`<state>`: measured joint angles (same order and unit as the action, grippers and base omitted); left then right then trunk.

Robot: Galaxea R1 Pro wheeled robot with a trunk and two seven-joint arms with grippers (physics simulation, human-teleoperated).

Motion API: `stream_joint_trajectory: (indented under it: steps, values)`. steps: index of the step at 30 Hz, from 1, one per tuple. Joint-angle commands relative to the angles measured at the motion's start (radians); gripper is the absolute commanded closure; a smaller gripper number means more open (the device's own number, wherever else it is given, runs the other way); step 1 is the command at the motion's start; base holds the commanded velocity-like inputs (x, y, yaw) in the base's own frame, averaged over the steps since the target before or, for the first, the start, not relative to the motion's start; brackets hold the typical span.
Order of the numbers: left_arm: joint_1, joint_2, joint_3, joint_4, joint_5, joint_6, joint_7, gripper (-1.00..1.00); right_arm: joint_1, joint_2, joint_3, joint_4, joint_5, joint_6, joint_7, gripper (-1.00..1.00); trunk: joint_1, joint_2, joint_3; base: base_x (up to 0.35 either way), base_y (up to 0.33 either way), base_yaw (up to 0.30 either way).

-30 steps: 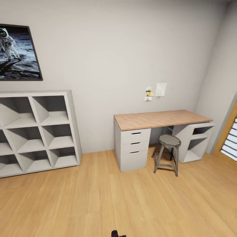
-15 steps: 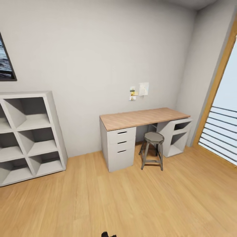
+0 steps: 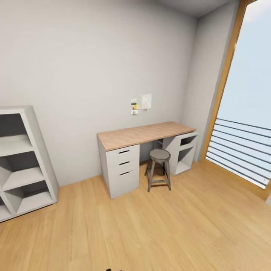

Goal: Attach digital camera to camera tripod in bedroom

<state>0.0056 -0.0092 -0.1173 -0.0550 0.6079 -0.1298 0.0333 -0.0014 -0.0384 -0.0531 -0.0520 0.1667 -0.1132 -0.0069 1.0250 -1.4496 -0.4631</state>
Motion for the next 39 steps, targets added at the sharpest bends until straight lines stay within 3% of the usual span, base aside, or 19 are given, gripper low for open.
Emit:
stream_joint_trajectory:
  steps: [1,33,39]
  values:
    - [0.001,0.000,-0.009,-0.002,0.007,-0.002,0.003,-1.00,0.000,0.000,-0.006,0.000,0.010,-0.002,-0.001,-1.00,0.000,0.000,-0.001,0.000,0.000,-0.290]
    - [0.001,-0.001,-0.016,-0.002,-0.003,-0.002,0.002,-1.00,0.000,0.000,-0.005,-0.001,0.010,-0.001,0.000,-1.00,0.000,0.000,-0.001,0.000,0.000,-0.289]
    - [0.001,-0.001,-0.016,-0.002,-0.003,-0.002,0.002,-1.00,0.000,-0.002,0.000,-0.002,0.012,0.005,0.001,-1.00,0.000,0.000,-0.001,0.000,0.100,-0.084]
